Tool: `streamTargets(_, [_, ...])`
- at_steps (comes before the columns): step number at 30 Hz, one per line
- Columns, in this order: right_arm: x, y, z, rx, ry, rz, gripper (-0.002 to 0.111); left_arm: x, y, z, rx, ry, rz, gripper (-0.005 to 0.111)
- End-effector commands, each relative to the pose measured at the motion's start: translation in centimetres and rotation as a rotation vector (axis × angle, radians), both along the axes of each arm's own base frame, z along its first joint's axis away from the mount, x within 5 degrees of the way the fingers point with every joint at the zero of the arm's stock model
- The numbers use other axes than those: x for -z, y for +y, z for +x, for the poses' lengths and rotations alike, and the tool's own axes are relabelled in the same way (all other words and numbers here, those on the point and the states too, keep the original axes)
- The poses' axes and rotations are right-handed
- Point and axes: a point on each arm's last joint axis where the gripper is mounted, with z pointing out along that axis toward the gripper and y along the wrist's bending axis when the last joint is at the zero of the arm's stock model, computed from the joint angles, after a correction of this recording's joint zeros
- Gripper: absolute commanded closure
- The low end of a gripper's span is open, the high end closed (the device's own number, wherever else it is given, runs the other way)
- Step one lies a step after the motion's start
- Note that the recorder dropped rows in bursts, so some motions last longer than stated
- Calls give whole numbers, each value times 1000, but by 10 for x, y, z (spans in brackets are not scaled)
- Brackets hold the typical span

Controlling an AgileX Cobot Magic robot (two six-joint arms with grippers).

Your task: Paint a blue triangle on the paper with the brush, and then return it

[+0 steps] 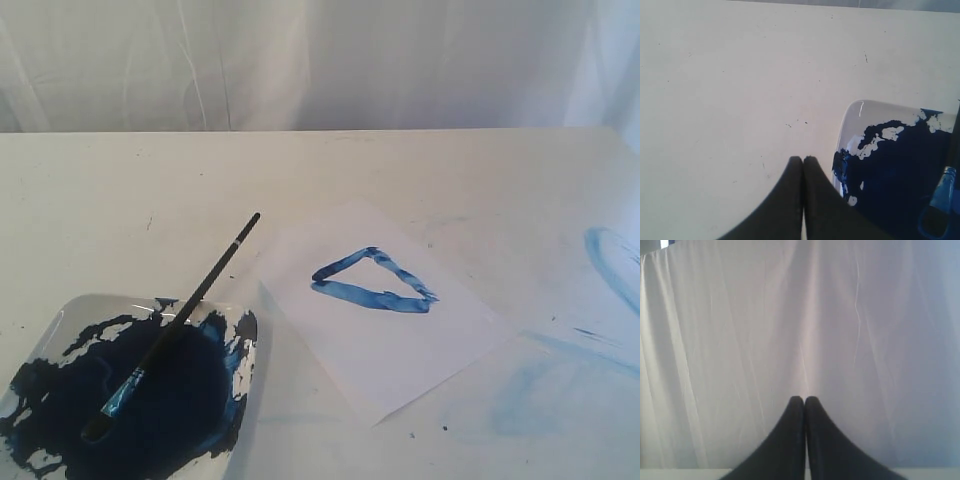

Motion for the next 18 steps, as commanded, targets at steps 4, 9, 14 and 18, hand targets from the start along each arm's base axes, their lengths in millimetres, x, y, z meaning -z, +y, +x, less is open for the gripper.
streamTargets(4, [0, -5, 2, -210, 225, 600, 108, 1, 0, 0, 5, -3, 0, 107])
streamTargets(9, [13, -7, 9, -254, 348, 840, 108, 1, 0, 0, 4, -3, 3, 107])
streamTargets(14, [56, -7, 24, -3, 443, 473, 108, 1, 0, 0, 4, -3, 3, 107])
streamTargets(18, [84, -3, 31, 134, 288, -73, 108, 1, 0, 0, 4, -3, 3, 107])
